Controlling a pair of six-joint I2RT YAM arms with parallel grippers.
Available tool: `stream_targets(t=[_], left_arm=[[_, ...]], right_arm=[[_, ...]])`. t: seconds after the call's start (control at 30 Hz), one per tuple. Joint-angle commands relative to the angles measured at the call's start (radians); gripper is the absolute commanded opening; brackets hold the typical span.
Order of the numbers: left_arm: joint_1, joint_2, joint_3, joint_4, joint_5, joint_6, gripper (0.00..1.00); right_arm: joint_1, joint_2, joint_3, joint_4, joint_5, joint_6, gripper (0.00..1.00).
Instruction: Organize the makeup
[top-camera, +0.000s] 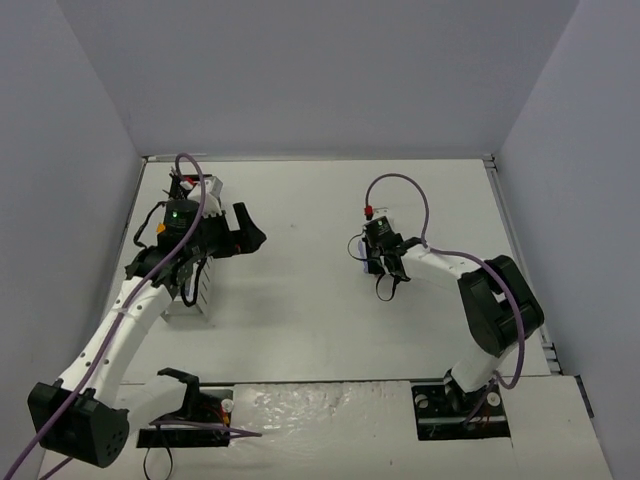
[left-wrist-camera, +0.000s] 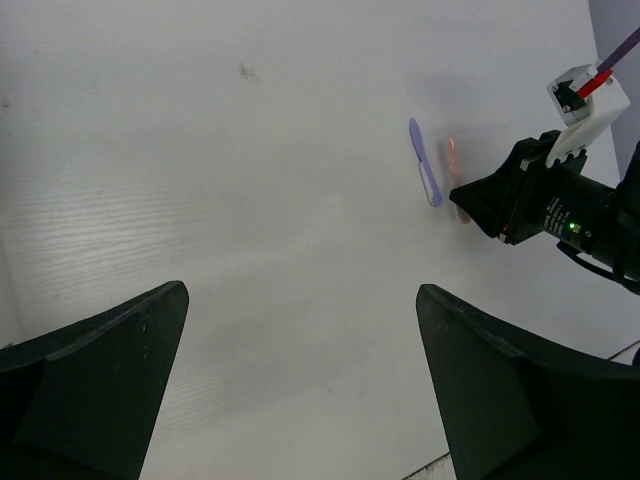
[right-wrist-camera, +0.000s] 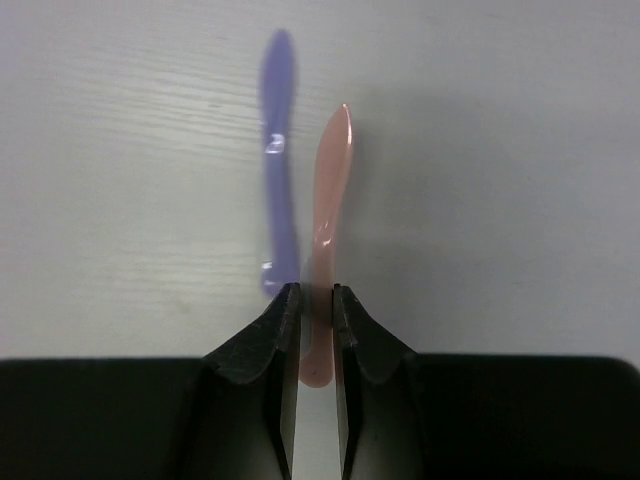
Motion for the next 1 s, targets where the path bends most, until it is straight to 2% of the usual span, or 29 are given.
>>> stream_targets(t=[0.0,0.1,0.3,0.43,0.57,0.67,0.7,0.73,0.77,0.8,0.97], left_arm=[[-0.088,0.038,0.083,0.106,0.026,-0.080,0.97],[-0.183,0.071,0.125,0.134,0.025,-0.115,0.97],[-0.281,0.123,0.179,0.180,0.011,-0.161,0.97],[-0.330,0.141,0.182,0.226,-0.004,-0.186,0.94],[-0.355,0.147,0.174,0.247,-0.023,-0.202,0.86],[-0.361,0.146,0.156,0.255,-0.033,-0.212,0.70],[-0.361,0.146,0.154,0.256,-0.034,-0.213,0.69],[-0.362,0.143,0.145,0.267,-0.032,-0.219,0.57],[-0.366,0.140,0.133,0.279,-0.030,-0.226,0.41],[-0.368,0.139,0.129,0.282,-0.029,-0.228,0.31],[-0.373,0.134,0.113,0.281,-0.022,-0.228,0.02]], right_arm=[[0.104,-0.198,0.004,0.074,0.039,-0.060,0.00],[0.158,-0.320,-0.045,0.181,-0.067,-0.095,0.00],[0.293,-0.479,-0.092,0.386,-0.236,-0.181,0.00],[0.345,-0.500,-0.102,0.479,-0.295,-0.190,0.00],[0.368,-0.496,-0.108,0.521,-0.311,-0.180,0.00],[0.371,-0.495,-0.115,0.545,-0.320,-0.170,0.00],[0.372,-0.495,-0.116,0.550,-0.320,-0.170,0.00],[0.372,-0.494,-0.118,0.557,-0.320,-0.165,0.00],[0.372,-0.492,-0.121,0.561,-0.321,-0.161,0.00],[0.372,-0.491,-0.122,0.565,-0.322,-0.157,0.00],[0.372,-0.482,-0.124,0.589,-0.322,-0.134,0.00]])
